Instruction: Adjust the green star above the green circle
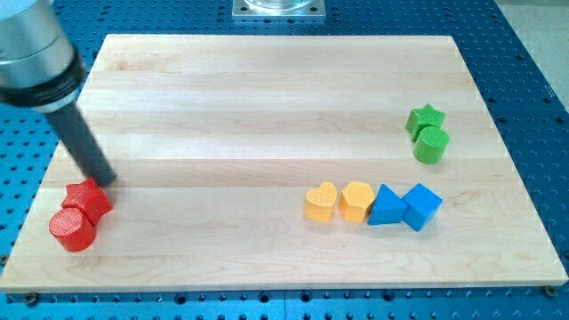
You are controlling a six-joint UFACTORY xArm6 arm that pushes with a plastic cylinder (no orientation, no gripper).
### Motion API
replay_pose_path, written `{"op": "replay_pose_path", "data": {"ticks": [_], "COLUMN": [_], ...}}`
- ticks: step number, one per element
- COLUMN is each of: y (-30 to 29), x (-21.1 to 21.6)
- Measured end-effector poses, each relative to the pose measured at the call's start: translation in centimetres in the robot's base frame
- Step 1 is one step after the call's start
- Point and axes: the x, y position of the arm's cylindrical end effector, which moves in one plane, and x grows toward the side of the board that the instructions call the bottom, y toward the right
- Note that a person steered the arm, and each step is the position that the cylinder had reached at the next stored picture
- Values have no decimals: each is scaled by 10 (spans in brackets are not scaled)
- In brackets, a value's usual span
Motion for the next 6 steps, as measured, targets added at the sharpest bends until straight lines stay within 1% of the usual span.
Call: {"op": "replay_pose_path", "data": {"ticks": [1, 2, 3, 5, 6], "y": [46, 74, 128, 295, 359], "x": [-21, -54, -76, -100, -108]}}
